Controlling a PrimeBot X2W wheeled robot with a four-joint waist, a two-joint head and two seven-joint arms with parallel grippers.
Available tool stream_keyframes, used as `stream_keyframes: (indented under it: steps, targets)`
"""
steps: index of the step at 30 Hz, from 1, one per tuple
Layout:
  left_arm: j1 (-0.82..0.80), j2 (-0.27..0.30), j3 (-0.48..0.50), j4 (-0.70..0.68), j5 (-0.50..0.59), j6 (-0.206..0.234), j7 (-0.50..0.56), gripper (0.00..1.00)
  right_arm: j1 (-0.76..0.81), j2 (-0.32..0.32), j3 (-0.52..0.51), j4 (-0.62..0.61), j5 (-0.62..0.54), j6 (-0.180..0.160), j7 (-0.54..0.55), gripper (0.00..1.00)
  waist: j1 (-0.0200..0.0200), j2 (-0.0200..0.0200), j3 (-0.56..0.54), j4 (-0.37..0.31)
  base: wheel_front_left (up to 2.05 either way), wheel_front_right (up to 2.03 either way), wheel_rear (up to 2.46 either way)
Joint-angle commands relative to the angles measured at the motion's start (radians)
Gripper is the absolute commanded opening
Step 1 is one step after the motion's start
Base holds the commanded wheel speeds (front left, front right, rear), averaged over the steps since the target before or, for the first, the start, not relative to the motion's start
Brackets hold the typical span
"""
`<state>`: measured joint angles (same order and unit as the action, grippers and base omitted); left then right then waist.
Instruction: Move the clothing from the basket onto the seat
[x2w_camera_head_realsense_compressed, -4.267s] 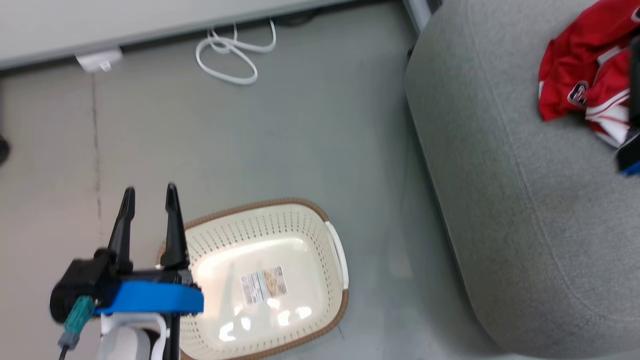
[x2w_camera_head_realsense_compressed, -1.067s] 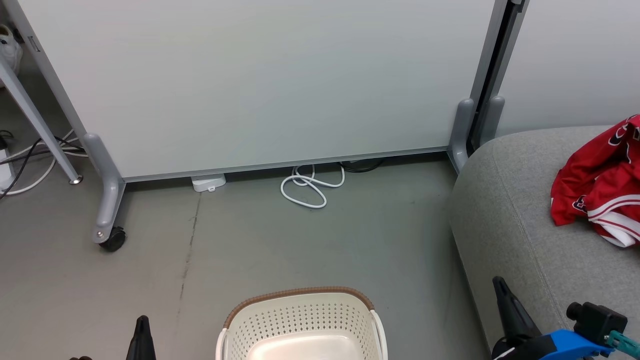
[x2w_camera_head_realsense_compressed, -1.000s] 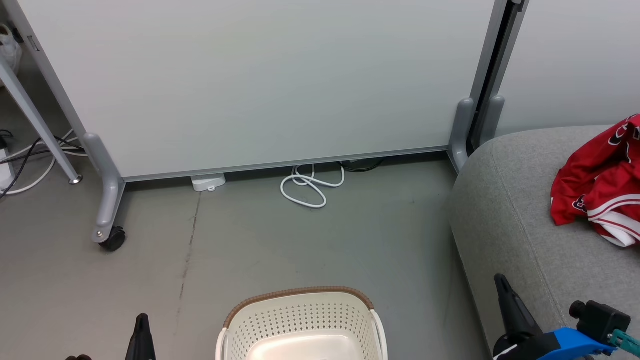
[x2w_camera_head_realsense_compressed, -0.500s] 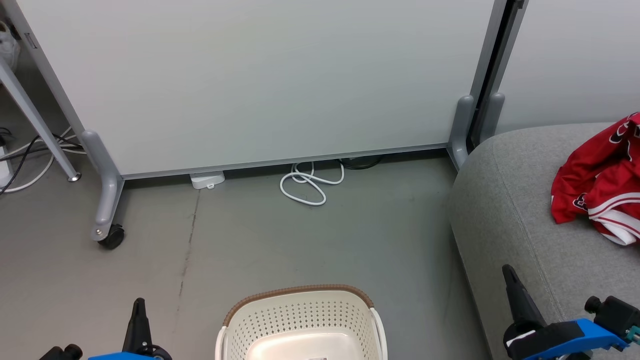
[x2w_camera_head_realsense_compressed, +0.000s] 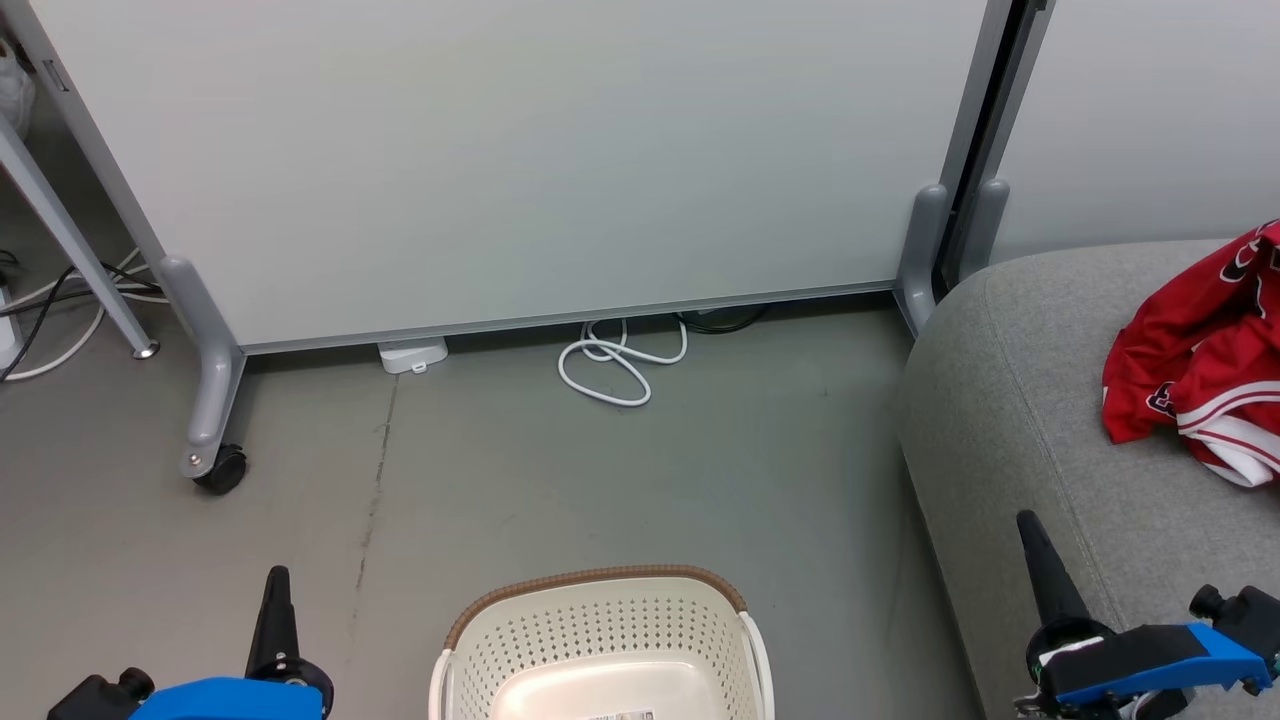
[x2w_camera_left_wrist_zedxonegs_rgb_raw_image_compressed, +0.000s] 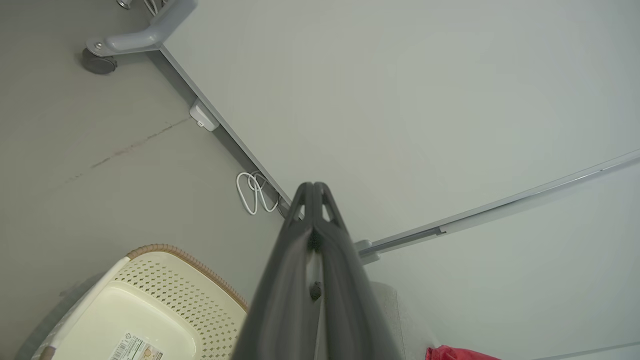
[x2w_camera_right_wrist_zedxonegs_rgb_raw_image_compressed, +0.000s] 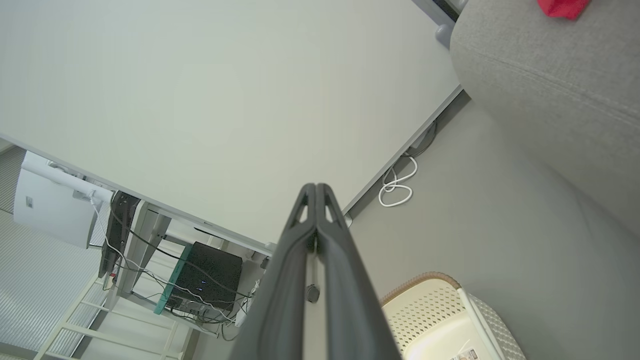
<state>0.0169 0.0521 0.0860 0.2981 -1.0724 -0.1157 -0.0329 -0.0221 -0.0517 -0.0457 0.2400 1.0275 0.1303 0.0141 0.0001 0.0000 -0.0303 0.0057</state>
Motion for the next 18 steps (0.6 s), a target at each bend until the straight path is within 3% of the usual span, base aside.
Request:
stream_keyframes:
  steps: [1,18]
  targets:
    - [-0.029,0.002,0.006,-0.014,-0.022,-0.008,0.007,0.0,-0.028,-0.003,-0.005,-0.008,0.025,0.0,0.005,0.0,-0.0001,0.0,0.001,0.0,0.0,0.0,0.0]
    - [-0.062,0.001,0.014,-0.027,-0.184,-0.011,0.051,0.0,-0.048,-0.003,-0.024,-0.004,0.201,0.001,0.035,0.0,-0.0001,0.0,0.009,-0.002,0.0,0.0,0.0]
